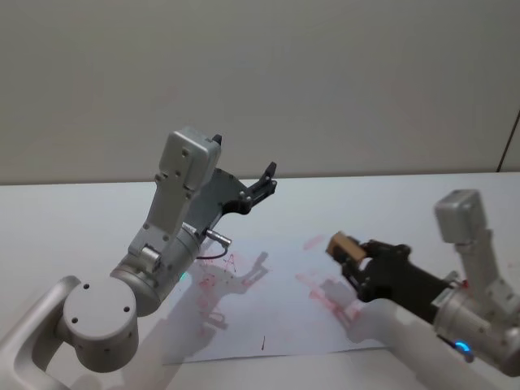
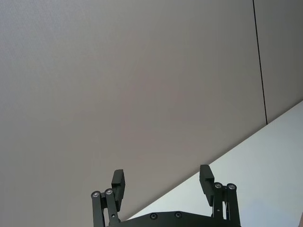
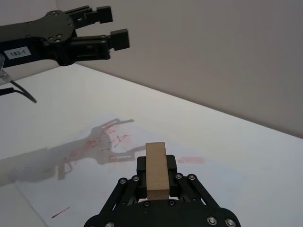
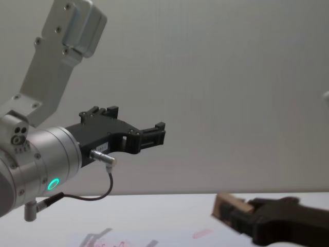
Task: Use the one hand to pick up the stamp and affix it onto the A4 paper.
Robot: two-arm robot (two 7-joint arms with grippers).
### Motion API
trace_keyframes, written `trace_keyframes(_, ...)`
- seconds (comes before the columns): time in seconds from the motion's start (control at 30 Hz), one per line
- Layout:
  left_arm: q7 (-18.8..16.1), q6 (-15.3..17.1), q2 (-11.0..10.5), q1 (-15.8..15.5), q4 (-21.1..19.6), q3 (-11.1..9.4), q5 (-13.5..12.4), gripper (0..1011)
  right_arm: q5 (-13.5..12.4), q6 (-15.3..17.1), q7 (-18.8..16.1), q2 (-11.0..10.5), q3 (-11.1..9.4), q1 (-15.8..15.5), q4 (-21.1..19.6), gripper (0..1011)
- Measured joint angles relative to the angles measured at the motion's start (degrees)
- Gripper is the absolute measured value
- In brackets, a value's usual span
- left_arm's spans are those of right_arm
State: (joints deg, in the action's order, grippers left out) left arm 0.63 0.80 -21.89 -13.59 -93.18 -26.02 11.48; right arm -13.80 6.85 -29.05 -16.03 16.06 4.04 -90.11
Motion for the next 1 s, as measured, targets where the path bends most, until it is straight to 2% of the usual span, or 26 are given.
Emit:
trace_keyframes(0.23,0.00,0.00,0.00,0.00,0.00,0.00,0.00,1001,2.46,1.27,-2.61,2.04,1.88,2.02,3.72,220)
trace_keyframes(0.6,0.00,0.00,0.00,0.00,0.00,0.00,0.00,1001,6.48,3.93,-3.04,2.94,3.61,2.71,6.72,220)
trace_keyframes(1.0,0.00,0.00,0.00,0.00,0.00,0.00,0.00,1001,7.45,5.21,-2.11,3.12,4.22,2.62,7.35,220)
